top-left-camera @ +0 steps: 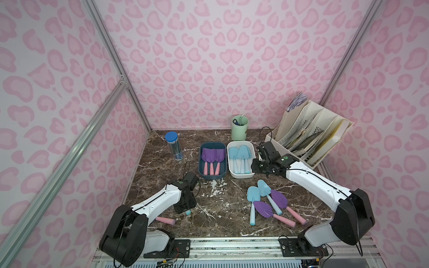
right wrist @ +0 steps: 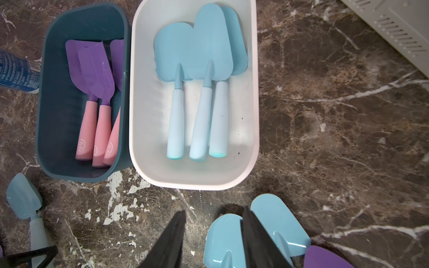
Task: Sort the small shovels by color and place them into the storage box
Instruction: Pick up the shovel from the center of the board.
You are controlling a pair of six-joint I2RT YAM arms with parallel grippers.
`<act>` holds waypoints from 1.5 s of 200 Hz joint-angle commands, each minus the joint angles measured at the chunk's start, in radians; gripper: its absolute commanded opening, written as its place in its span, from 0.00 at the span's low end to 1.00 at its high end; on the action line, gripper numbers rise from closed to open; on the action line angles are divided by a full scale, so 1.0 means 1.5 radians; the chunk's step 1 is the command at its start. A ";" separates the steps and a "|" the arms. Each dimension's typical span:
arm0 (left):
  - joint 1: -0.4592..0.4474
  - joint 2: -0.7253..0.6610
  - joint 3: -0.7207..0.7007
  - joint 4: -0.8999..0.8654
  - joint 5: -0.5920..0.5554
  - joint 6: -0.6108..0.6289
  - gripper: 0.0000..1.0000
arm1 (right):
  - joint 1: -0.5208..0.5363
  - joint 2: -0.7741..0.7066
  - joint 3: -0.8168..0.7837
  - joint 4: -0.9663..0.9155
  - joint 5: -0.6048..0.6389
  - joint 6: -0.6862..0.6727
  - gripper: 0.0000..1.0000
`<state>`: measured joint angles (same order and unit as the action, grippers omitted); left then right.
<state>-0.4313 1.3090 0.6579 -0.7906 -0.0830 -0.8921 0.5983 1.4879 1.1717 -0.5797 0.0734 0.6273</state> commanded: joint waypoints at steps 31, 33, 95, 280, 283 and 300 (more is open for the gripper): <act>0.000 -0.002 -0.008 0.003 0.000 -0.011 0.45 | 0.000 0.001 0.006 0.001 0.005 -0.002 0.45; 0.000 -0.002 -0.008 0.003 0.000 -0.012 0.45 | 0.000 0.001 0.006 0.001 0.004 -0.001 0.45; 0.000 -0.004 -0.010 0.002 -0.001 -0.012 0.41 | 0.000 0.000 0.005 0.002 0.005 -0.002 0.45; -0.008 -0.068 0.019 -0.061 -0.008 -0.012 0.19 | -0.001 -0.003 0.003 0.007 0.001 -0.002 0.45; -0.009 -0.070 0.021 -0.063 -0.007 -0.012 0.19 | 0.000 -0.003 0.003 0.007 0.001 -0.002 0.45; -0.020 -0.078 0.038 -0.074 -0.008 -0.013 0.16 | 0.000 -0.006 0.002 0.008 0.001 -0.003 0.45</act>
<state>-0.4458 1.2064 0.6857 -0.8543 -0.0872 -0.9108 0.5983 1.4868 1.1725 -0.5789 0.0731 0.6270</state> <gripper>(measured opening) 0.282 0.447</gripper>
